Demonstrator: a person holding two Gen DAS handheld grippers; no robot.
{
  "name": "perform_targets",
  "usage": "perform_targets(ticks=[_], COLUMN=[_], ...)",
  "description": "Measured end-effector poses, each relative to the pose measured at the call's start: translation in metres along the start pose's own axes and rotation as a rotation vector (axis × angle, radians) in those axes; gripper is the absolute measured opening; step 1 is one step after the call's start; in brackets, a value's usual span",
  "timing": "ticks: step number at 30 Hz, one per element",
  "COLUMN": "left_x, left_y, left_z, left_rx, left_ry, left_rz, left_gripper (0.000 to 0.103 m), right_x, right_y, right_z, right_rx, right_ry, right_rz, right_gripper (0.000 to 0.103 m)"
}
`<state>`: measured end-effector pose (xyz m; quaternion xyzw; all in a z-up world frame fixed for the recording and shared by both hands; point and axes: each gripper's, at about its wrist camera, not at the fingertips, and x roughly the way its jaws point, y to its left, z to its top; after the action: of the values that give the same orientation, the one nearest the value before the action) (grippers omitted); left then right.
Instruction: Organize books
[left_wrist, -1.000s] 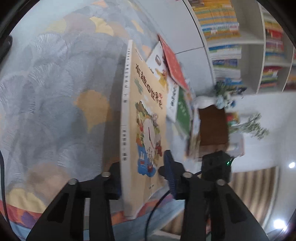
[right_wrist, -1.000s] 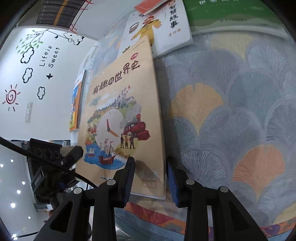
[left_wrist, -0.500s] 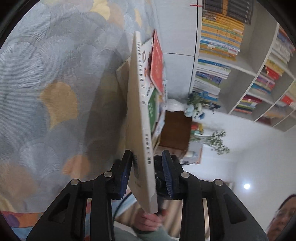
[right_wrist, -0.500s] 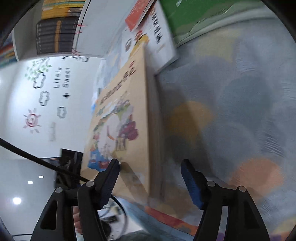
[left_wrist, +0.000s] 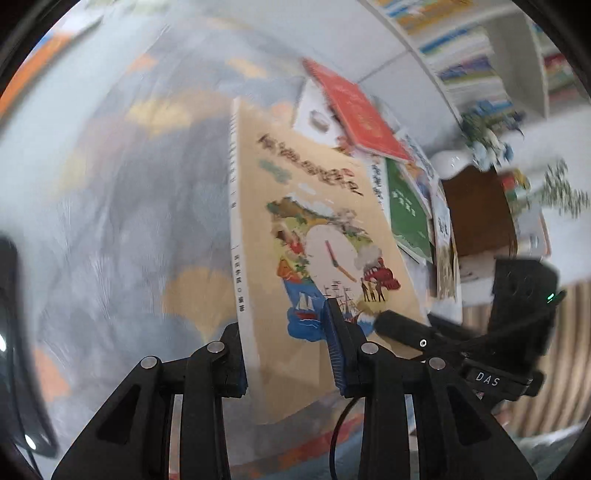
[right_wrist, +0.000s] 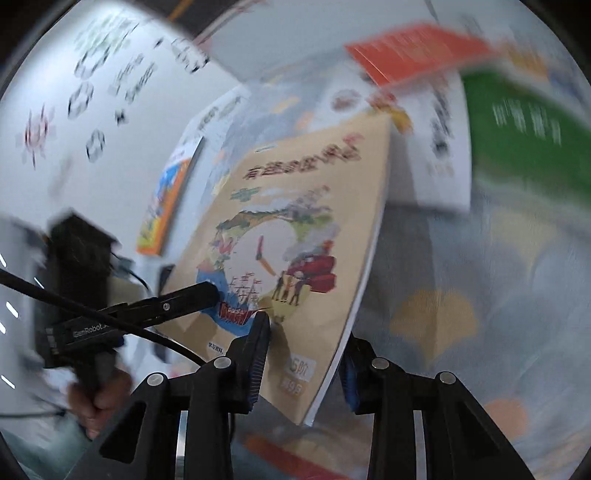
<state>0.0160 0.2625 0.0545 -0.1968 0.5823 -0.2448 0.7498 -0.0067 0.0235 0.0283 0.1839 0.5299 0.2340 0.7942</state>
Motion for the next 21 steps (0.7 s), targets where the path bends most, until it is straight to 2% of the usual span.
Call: perform_targets(ticks=[5,7,10,14,17,21], left_x=[-0.035,-0.050,-0.068,-0.075,-0.068,-0.051], left_y=[-0.006,-0.005,0.010,0.028,0.051,0.071], left_z=[0.013,0.024,0.053,0.096,0.134,0.172], left_rx=[0.086,0.086,0.056,0.062,0.053,0.049], left_ry=[-0.096,-0.136,-0.211,-0.275,-0.307,-0.327], left_rz=[0.005,0.014,0.000,0.043,0.071,0.120], left_gripper=[0.029,0.030,0.029,0.029,0.029,0.030], right_x=[-0.020,-0.028,-0.028,-0.012,0.014,0.046], right_y=[0.040,0.053,0.067,0.087,0.099,0.106], right_z=[0.017,0.025,0.054,0.093,0.135,0.172], right_rx=[-0.184,-0.271,-0.311,-0.378,-0.371,-0.353], right_ry=[-0.066,-0.101,-0.130,-0.179,-0.193,-0.219], right_rz=[-0.067,-0.087,-0.063,-0.062,-0.056,-0.082], right_gripper=[0.034,0.035,0.035,0.035,0.035,0.035])
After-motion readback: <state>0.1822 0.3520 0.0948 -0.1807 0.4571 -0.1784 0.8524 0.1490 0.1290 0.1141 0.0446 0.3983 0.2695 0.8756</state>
